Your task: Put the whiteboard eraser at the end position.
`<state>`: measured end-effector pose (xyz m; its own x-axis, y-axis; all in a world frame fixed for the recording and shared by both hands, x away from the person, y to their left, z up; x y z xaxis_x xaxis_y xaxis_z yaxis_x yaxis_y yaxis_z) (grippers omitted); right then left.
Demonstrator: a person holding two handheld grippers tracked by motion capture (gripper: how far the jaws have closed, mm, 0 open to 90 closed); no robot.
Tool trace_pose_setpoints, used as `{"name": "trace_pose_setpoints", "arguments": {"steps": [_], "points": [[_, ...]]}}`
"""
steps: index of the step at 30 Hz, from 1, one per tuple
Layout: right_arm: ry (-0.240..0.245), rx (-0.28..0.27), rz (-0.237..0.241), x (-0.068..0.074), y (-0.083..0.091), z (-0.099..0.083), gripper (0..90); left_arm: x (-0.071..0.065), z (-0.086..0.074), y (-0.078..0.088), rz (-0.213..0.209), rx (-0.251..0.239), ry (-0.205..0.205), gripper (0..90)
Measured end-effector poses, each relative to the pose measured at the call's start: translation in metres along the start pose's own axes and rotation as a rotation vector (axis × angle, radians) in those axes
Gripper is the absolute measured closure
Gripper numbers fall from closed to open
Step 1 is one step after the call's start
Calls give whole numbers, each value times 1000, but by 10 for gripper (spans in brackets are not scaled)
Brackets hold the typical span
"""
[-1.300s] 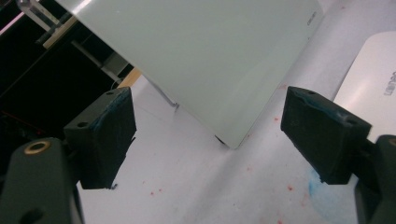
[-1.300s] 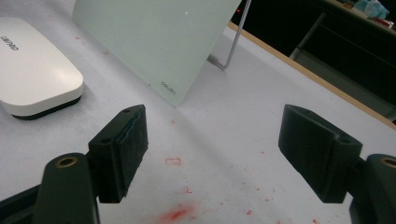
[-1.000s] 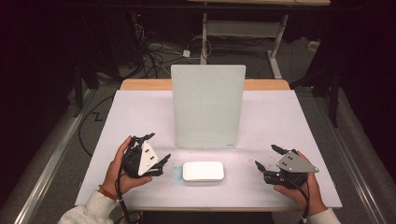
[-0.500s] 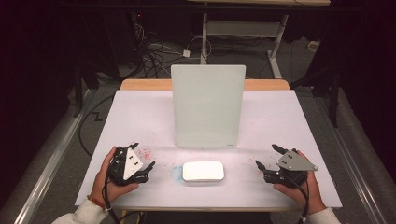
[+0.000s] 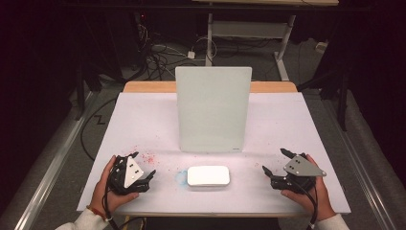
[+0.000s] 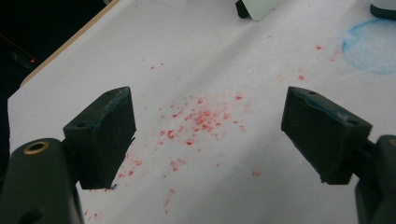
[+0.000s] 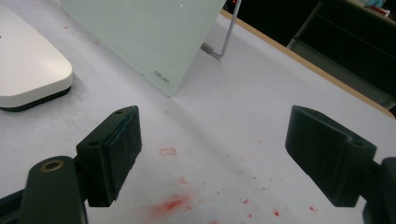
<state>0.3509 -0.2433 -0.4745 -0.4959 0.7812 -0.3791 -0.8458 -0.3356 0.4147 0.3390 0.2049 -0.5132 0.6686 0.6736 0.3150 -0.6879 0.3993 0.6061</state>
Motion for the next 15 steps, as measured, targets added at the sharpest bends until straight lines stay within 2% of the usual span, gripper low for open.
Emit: {"name": "trace_pose_setpoints", "arguments": {"steps": [4, 15], "points": [[-1, -9, -8, 0, 2, 3, 193, 1, 0, 1, -3, -13, 20, 173], [13, -15, -5, 2, -1, 7, 193, 3, -1, 2, 0, -14, 20, 173]]}}
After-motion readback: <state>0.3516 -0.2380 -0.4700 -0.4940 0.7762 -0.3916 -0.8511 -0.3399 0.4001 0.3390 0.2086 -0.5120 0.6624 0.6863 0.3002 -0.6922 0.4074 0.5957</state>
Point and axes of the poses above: each handheld gripper's, and its own axes: y roughly backward along the jaws, z roughly out of its top, x roughly to its left, the point moved 6 cm from there along -y, roughly forward along the jaws, and after that the axes turned 6 degrees about -z, right-handed, at the moved point
